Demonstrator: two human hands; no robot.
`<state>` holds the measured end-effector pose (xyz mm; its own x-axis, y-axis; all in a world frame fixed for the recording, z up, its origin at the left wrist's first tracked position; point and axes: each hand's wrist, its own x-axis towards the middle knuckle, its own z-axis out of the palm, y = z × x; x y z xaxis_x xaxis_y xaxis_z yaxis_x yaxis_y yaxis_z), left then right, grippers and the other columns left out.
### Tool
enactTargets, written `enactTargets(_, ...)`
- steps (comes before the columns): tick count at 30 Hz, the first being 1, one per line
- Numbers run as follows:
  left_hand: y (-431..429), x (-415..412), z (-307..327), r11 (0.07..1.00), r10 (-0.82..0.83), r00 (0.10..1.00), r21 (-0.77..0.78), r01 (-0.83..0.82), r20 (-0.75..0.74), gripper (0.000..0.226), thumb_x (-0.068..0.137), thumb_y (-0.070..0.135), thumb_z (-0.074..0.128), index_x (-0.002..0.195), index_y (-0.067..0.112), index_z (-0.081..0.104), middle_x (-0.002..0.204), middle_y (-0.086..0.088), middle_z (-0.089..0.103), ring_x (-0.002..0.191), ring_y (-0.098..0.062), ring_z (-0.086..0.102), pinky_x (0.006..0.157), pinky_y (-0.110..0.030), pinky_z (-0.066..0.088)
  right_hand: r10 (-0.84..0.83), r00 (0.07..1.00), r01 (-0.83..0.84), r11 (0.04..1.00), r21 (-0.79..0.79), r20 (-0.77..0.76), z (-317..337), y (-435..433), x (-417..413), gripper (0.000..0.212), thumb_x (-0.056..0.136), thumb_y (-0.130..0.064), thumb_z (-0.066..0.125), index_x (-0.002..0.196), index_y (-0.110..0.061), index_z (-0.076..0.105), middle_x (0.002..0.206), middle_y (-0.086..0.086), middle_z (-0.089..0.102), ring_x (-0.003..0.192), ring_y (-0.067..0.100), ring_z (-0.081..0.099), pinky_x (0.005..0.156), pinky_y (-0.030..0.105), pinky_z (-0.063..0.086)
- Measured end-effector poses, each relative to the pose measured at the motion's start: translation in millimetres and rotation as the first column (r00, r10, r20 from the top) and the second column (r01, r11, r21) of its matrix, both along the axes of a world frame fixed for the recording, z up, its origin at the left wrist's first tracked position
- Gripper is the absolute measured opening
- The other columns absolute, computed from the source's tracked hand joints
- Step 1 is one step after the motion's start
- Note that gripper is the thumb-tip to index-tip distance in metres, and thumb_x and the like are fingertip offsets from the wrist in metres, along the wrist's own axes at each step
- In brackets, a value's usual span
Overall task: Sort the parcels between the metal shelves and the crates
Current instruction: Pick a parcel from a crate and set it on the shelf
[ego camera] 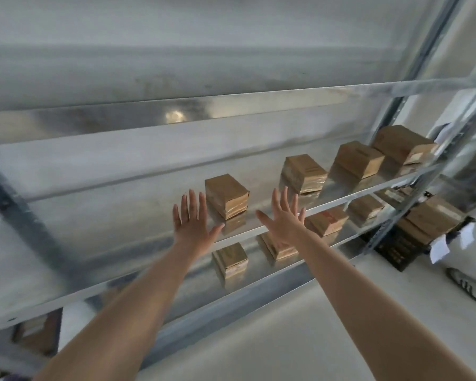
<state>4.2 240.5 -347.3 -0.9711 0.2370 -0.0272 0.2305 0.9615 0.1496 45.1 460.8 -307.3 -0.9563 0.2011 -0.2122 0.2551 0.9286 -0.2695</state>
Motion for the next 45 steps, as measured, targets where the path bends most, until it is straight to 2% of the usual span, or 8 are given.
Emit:
enactTargets(8,43.4,-22.9,-13.1,0.892,0.12,0.94,0.38,-0.242,0.318,0.092,0.093,0.07,0.015,0.15,0.011,-0.028,0.156,-0.006,-0.035,0.147,-0.026,-0.027,0.12,-0.041,-0.012,0.041,0.996,0.002,0.86,-0.51,0.073,-18.4,32.2,-61.4,0.085,0.097,-0.067,0.025,0.158,-0.021,-0.013,0.166,0.002,-0.018,0.151,0.033,-0.019,0.119,0.056,-0.007)
enactTargets(13,66.6,-61.2,-31.9,0.495,0.158,0.858,0.713,-0.497,0.488,0.08,0.097,0.065,0.006,0.156,0.015,-0.014,0.162,-0.002,-0.025,0.149,-0.019,-0.02,0.119,-0.045,-0.01,-0.062,0.99,0.138,0.633,-0.762,0.128,-37.1,27.0,-101.2,0.106,0.075,-0.082,0.024,0.16,-0.025,-0.003,0.167,-0.002,-0.012,0.154,0.029,-0.008,0.122,0.058,0.001)
enactTargets(20,72.1,-144.4,-154.8,0.163,0.043,0.791,0.777,-0.608,0.61,0.104,0.061,0.104,0.015,0.148,0.049,0.03,0.164,0.002,0.017,0.152,-0.029,0.011,0.116,-0.065,0.007,-0.038,0.982,0.187,0.314,-0.931,0.184,-35.0,6.9,-120.9,0.068,0.102,-0.056,-0.001,0.159,-0.021,0.009,0.166,0.005,0.012,0.152,0.026,0.016,0.12,0.042,0.017)
enactTargets(24,76.3,-152.5,-171.7,0.086,-0.021,0.844,0.842,-0.532,0.536,0.094,0.07,0.099,0.018,0.142,0.046,0.044,0.153,0.002,0.043,0.141,-0.034,0.037,0.111,-0.064,0.025,0.058,0.993,0.079,0.307,-0.949,0.102,-49.2,7.8,-133.1,0.058,0.104,-0.053,0.001,0.124,-0.025,0.048,0.115,-0.003,0.063,0.086,0.001,0.066,0.066,0.01,0.051)
enactTargets(29,101.7,-108.6,-49.4,0.009,0.053,0.857,0.858,-0.513,0.512,0.097,0.078,0.092,0.011,0.14,0.029,0.051,0.133,-0.003,0.063,0.123,-0.028,0.059,0.106,-0.053,0.043,0.114,0.987,0.07,0.302,-0.951,0.109,-51.7,18.3,-144.3,0.059,0.104,-0.052,-0.002,0.124,-0.026,0.048,0.101,-0.014,0.062,0.081,-0.006,0.063,0.058,0.004,0.048)
enactTargets(36,112.6,-106.6,-2.8,-0.064,0.079,0.854,0.857,-0.511,0.514,0.095,0.089,0.075,-0.006,0.132,0.021,0.059,0.119,-0.004,0.07,0.111,-0.022,0.067,0.097,-0.04,0.052,0.18,0.977,0.052,0.313,-0.948,0.113,-50.1,23.6,-161.8,0.082,0.097,-0.066,-0.003,0.147,-0.024,0.046,0.142,0.006,0.056,0.132,0.021,0.05,0.115,0.04,0.034)
enactTargets(42,110.3,-100.4,-2.8,0.125,0.04,0.831,0.823,-0.555,0.554,0.079,0.087,0.076,0.038,0.14,0.018,0.047,0.132,-0.008,0.06,0.121,-0.025,0.059,0.101,-0.039,0.047,0.147,0.985,0.042,0.289,-0.956,0.088,-56.4,27.6,-162.7,0.047,0.107,-0.049,0.013,0.122,-0.027,0.052,0.119,0.003,0.06,0.115,0.019,0.054,0.102,0.036,0.041)
enactTargets(45,111.1,-101.6,-4.9,0.166,0.049,0.835,0.82,-0.548,0.548,0.048,0.103,0.047,0.036,0.137,0.014,0.043,0.115,-0.002,0.063,0.101,-0.013,0.062,0.076,-0.021,0.046,0.133,0.989,0.026,0.314,-0.949,0.071,-54.3,27.7,-162.3,0.038,0.11,-0.038,0.023,0.125,-0.022,0.054,0.111,0.004,0.064,0.104,0.019,0.06,0.09,0.032,0.047)
